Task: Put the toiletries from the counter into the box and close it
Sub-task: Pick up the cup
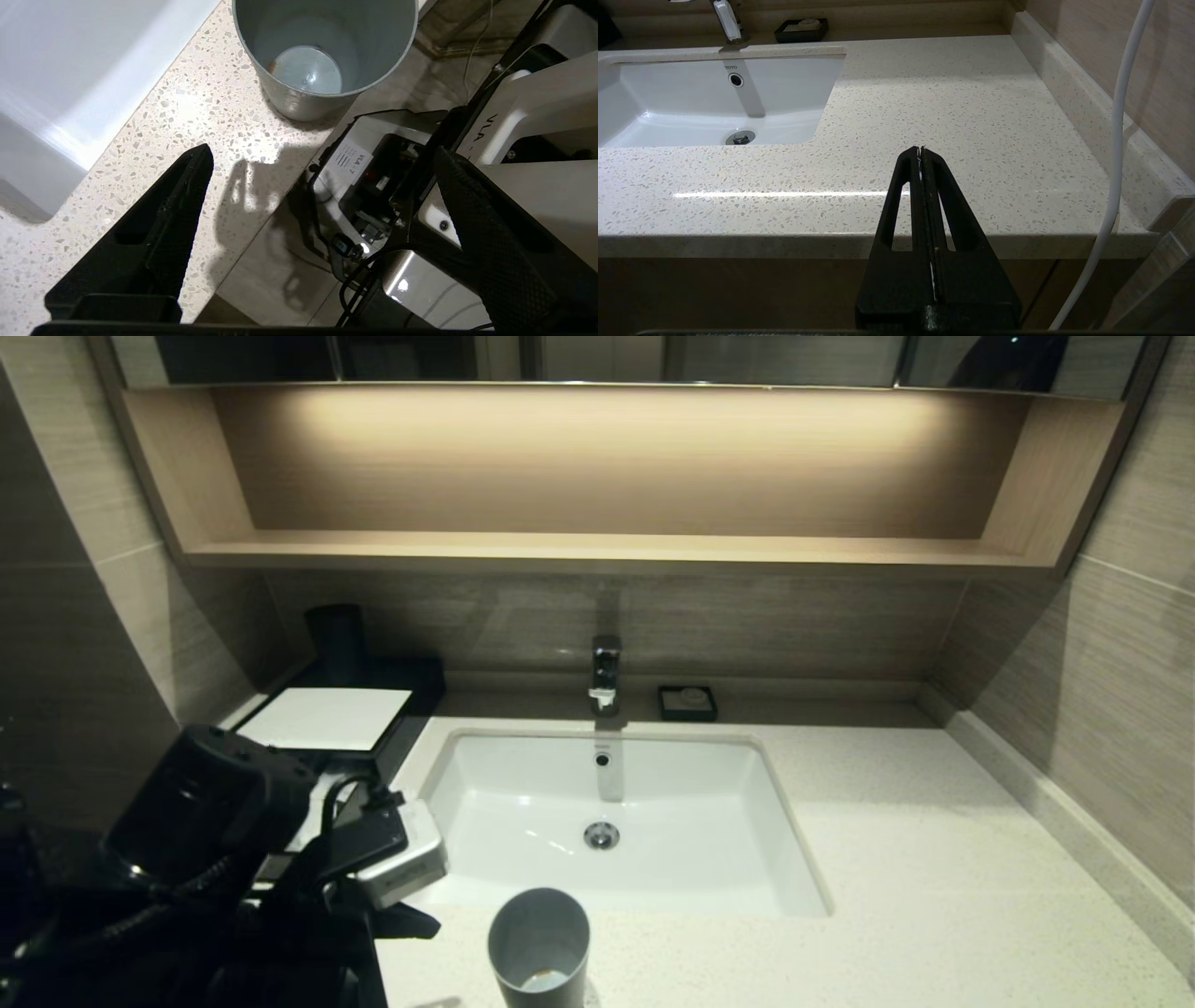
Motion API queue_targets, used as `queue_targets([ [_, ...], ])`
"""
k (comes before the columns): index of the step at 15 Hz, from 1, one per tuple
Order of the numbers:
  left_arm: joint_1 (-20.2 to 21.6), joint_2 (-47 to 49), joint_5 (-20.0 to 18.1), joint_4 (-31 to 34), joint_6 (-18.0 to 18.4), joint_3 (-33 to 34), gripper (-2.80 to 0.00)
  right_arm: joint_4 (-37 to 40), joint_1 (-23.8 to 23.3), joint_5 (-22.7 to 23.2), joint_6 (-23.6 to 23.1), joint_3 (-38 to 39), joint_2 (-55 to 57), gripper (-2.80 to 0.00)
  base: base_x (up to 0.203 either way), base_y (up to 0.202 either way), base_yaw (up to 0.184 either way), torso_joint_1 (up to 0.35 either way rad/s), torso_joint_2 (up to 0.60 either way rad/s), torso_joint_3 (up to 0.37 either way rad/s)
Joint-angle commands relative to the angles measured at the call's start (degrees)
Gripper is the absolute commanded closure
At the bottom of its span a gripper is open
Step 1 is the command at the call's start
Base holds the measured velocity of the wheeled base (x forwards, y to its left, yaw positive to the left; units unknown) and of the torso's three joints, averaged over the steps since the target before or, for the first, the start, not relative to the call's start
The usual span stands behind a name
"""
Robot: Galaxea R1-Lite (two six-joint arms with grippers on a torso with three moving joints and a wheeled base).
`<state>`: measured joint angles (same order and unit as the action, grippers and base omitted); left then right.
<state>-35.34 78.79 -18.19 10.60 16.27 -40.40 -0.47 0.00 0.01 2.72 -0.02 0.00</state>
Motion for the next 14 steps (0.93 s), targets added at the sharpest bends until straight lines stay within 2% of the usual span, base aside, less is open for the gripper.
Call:
queue_targets([
  [1,-1.7,2.3,1.2,0.3,0.4,-1.2,-2.80,-0.1,0.0,0.1,0.0,0.0,0.1,0.00,0.000,0.000,0.000,0.000,0.00,0.000],
  [4,-1.8,3.1,2.3,1.5,0.0,-3.8,-2.80,-0.1,0.0,0.1,0.0,0.0,0.1,0.00,0.000,0.000,0.000,0.000,0.00,0.000],
  [6,-1.7,2.4,3.2,6.1,-0.9,-7.1,-2.80,-0.1,0.0,0.1,0.0,0.0,0.1,0.00,0.000,0.000,0.000,0.000,0.00,0.000],
  [11,-1.6,0.7,7.2,23.6,-13.1,-19.9,-2.80,-0.1,0.0,0.0,0.0,0.0,0.1,0.00,0.000,0.000,0.000,0.000,0.00,0.000],
  [14,-1.6,4.4,7.4,29.7,-23.3,-26.6,-2.80,-0.1,0.0,0.1,0.0,0.0,0.1,0.00,0.000,0.000,0.000,0.000,0.00,0.000],
])
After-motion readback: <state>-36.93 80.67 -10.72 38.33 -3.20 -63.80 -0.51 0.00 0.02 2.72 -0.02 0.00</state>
